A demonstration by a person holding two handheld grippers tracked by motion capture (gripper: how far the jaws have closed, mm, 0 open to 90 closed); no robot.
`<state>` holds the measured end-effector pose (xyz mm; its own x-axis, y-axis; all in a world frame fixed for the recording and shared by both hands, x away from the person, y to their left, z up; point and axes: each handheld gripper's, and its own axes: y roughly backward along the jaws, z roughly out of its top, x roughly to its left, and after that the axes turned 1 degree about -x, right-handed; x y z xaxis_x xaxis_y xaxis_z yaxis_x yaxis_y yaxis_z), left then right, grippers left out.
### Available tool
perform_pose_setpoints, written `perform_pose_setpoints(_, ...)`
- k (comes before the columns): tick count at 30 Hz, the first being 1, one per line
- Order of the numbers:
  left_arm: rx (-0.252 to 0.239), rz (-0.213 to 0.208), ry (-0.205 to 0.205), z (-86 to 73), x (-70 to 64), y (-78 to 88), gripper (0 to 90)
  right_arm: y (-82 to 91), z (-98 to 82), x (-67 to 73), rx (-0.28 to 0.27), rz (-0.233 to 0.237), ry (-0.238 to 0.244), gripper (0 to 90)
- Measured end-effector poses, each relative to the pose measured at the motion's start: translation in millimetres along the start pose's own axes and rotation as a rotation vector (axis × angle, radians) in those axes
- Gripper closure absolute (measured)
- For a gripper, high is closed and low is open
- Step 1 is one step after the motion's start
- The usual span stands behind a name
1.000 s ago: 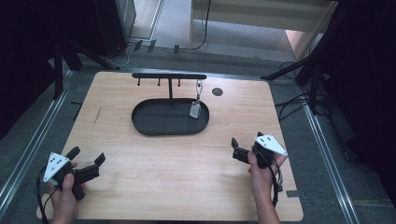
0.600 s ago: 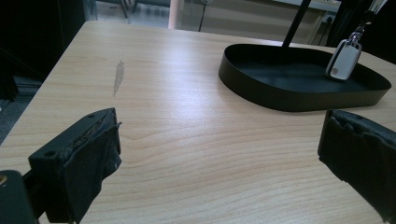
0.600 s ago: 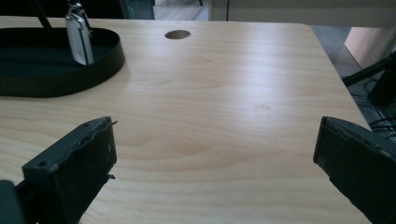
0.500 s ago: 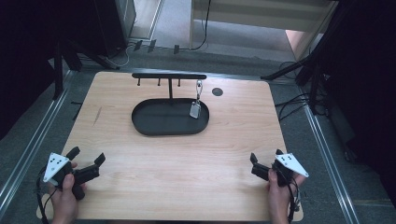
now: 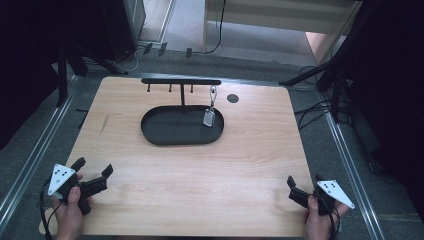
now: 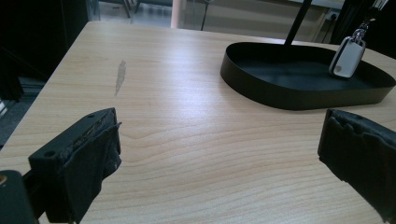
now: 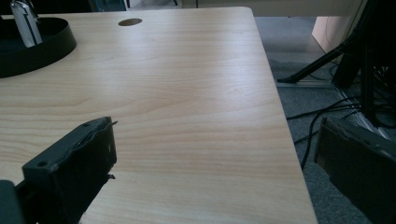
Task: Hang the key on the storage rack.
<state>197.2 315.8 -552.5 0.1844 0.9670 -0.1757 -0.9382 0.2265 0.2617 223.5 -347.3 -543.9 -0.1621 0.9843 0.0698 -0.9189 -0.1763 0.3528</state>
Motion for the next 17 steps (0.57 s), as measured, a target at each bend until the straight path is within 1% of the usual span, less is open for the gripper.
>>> perform_pose_setpoints(2, 0.001, 0.002, -0.005, 0.1, -0.2, 0.0, 0.0, 3.2, -2.2, -4.5, -0.007, 0.0, -0.014, 0.0)
perform_pose_setpoints(4, 0.002, 0.005, -0.007, 0.0, -0.6, -0.1, 0.0, 6.9, -3.3, -7.5, -0.014, 0.013, -0.04, 0.0)
perform_pose_setpoints(6, 0.003, 0.004, -0.012, 0.1, -1.2, -0.5, 0.0, 9.7, -4.4, -8.6, -0.023, 0.018, -0.042, 0.0)
perform_pose_setpoints(8, 0.007, 0.004, -0.02, 0.2, -1.6, -0.6, 0.0, 12.7, -5.6, -9.2, -0.032, 0.011, -0.009, 0.0)
perform_pose_setpoints(12, 0.006, 0.006, -0.019, 0.0, -1.9, -0.5, 0.0, 13.7, -6.0, -9.9, -0.04, 0.026, -0.009, 0.0)
perform_pose_setpoints(15, 0.007, 0.007, -0.02, 0.0, -2.1, -0.8, 0.0, 13.3, -6.0, -9.2, -0.037, 0.02, 0.0, 0.0)
perform_pose_setpoints(17, 0.006, 0.007, -0.02, 0.0, -2.3, -0.8, 0.0, 13.0, -5.8, -8.9, -0.037, 0.029, -0.008, 0.0)
